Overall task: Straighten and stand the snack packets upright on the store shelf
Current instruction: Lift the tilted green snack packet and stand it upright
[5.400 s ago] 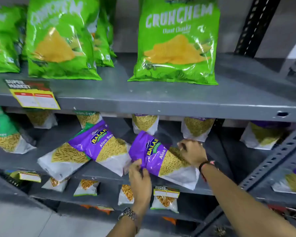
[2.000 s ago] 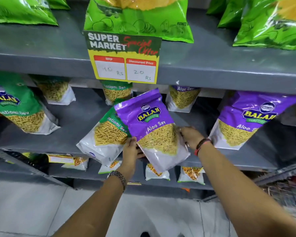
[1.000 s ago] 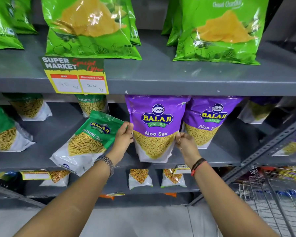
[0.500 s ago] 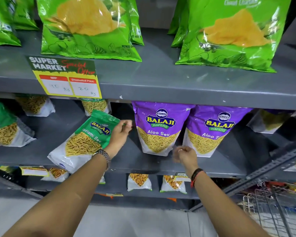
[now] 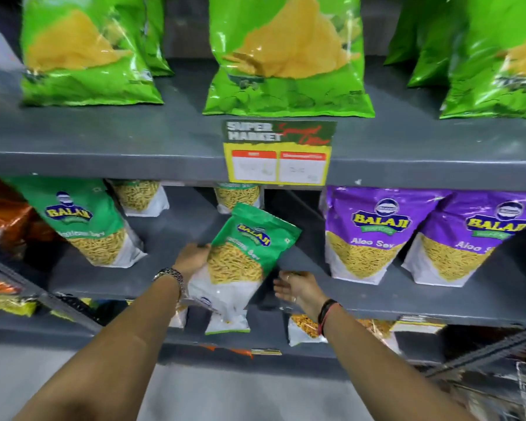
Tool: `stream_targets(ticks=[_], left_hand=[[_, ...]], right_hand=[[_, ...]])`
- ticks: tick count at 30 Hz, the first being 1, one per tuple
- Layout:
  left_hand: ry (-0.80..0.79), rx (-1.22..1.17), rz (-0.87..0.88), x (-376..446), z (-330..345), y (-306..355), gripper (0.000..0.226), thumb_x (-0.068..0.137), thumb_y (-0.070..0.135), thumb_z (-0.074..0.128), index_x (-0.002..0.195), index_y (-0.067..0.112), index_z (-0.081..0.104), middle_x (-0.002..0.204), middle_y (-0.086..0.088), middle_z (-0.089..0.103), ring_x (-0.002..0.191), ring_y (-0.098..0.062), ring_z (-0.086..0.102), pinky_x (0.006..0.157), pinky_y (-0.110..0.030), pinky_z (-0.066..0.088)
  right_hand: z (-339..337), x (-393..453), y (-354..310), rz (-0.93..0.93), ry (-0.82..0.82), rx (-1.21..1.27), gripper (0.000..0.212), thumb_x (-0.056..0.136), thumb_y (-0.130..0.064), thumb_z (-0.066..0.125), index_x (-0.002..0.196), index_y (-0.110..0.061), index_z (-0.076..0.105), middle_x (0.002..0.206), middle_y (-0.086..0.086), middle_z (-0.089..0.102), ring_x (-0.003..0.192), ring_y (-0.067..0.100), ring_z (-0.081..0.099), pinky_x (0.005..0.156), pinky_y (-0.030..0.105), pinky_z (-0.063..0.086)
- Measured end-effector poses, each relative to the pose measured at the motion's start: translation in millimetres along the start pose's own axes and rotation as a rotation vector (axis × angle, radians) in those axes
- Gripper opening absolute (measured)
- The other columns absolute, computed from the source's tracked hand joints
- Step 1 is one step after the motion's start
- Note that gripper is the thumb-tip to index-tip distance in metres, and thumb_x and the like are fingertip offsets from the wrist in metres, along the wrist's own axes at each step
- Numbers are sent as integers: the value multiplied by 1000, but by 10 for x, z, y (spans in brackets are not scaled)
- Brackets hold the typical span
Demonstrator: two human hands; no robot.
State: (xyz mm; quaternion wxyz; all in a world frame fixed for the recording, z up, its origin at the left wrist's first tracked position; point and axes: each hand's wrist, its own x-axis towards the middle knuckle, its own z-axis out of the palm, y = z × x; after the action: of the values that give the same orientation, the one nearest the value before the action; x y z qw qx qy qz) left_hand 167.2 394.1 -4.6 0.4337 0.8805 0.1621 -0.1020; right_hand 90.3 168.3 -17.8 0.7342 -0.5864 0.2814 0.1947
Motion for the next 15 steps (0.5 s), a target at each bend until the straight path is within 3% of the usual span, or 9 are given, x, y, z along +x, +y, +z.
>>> stream_targets(ticks=[2,3,6,8,11,13,15], left_hand=[[-43,-19,18,79,-72,-83,33,88,27,56,105,2,68,117,-23,66,113,-35,60,98,-41,45],[-57,-6,21,106,-97,-116,36,88,32,55,101,1,69,112,-24,68,108,-35,62,95,-40,46],[-89,40,16,118,-137,-164,41,83,47,57,68,11,69,74,-13,68,70,-27,63,63,-32,46],[-87,36,44,101,-151,-194,44,82,49,59,57,13,62,63,-10,64,62,-24,59,54,-30,37],[-89,6,76,3,-127,-220,36,84,43,60,64,13,67,71,-18,67,64,-20,58,57,-31,39],[-84,-94,103,-107,-69,-248,30,85,37,60,68,13,68,77,-29,67,61,-21,56,56,-36,44],[-88,-187,125,-246,-6,-289,28,86,37,59,79,12,69,84,-30,68,68,-25,61,64,-38,47]], right_hand=[[256,102,62,18,8,14,13,94,-12,50,103,-5,54,87,13,60,70,23,58,60,31,50],[361,136,88,39,26,35,12,93,-14,51,101,-5,54,87,12,62,71,24,59,57,32,50],[523,179,163,57,133,118,17,91,-18,57,76,-10,57,57,4,61,45,14,60,40,26,48],[523,161,220,23,211,135,20,89,-12,59,69,-14,59,60,4,60,43,11,57,37,20,44],[432,61,302,-24,242,174,22,88,-2,56,71,-13,62,69,6,58,48,13,56,35,19,43],[356,-75,303,-62,259,183,15,89,-2,55,77,-7,62,71,7,59,52,15,58,34,19,44],[255,-227,275,-108,287,161,10,90,-3,54,86,-5,63,76,7,61,53,13,61,34,20,45]])
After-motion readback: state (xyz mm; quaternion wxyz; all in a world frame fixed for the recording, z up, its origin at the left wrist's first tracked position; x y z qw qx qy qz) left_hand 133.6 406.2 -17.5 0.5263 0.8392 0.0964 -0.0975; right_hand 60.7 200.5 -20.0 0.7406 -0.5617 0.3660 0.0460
